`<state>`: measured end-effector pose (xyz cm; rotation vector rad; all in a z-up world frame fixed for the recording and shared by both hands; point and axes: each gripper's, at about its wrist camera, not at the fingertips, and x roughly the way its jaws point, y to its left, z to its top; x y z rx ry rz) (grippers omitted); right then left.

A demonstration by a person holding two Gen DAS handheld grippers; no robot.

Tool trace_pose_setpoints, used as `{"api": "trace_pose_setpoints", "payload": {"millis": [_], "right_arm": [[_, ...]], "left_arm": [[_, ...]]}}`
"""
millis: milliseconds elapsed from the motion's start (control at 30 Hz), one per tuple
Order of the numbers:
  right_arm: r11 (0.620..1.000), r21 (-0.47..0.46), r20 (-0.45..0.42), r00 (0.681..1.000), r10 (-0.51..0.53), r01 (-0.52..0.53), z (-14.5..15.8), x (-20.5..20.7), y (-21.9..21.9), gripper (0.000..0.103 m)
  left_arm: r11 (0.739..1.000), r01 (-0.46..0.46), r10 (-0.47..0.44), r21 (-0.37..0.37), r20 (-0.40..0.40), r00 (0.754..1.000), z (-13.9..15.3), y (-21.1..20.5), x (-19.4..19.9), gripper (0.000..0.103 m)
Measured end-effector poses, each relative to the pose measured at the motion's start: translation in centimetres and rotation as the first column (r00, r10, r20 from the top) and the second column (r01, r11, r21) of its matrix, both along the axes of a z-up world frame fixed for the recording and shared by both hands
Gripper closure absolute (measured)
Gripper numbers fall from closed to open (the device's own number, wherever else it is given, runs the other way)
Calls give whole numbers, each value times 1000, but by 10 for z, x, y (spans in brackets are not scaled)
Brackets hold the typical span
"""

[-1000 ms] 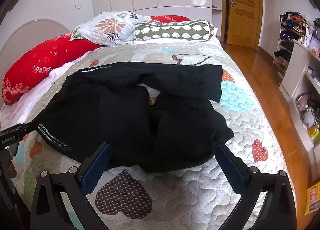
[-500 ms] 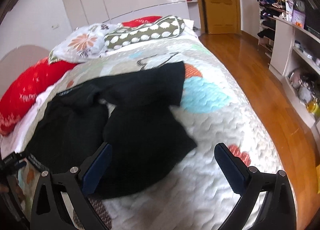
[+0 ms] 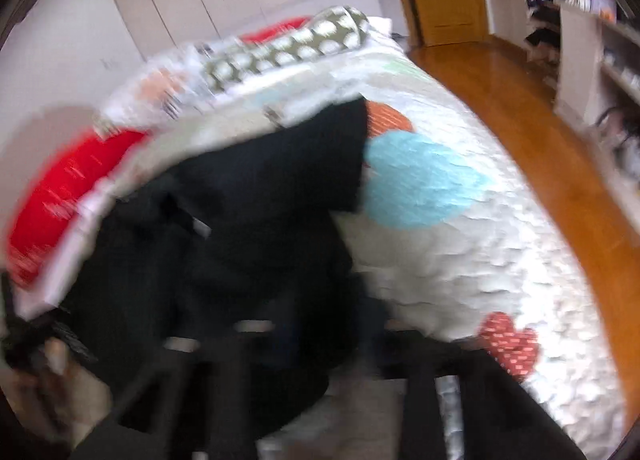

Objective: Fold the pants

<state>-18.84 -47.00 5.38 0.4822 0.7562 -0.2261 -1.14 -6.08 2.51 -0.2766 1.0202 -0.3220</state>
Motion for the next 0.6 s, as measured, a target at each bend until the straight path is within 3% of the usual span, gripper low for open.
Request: {"api": "trace_pose_setpoints", "payload": {"millis": [100, 300, 400, 467, 533, 600], "right_arm": [[998, -52, 59, 998, -36, 39, 21, -18, 3, 90], [993, -95, 98, 993, -62, 71, 60, -82, 8, 90], [992, -116, -16, 998, -58, 56, 47, -102, 14, 84], [986, -141, -151, 983, -107, 86, 22, -107, 9, 75], [983, -124, -192, 969, -155, 133, 11, -115, 0, 73], [982, -79, -165, 969, -183, 172, 14, -125, -10, 73]], "left_arm": [[1000, 9, -9, -2, 17, 1000, 12, 8, -6, 94], [999, 32, -32, 6, 83, 996, 45, 43, -42, 94], [997, 46, -49, 60, 49, 998, 32, 48, -53, 94], [993, 32, -35, 111, 20, 999, 17, 49, -54, 94], [994, 19, -18, 106, -15, 1000, 4, 54, -57, 90], [997, 3, -3, 82, -6, 1000, 5, 62, -61, 87]]}}
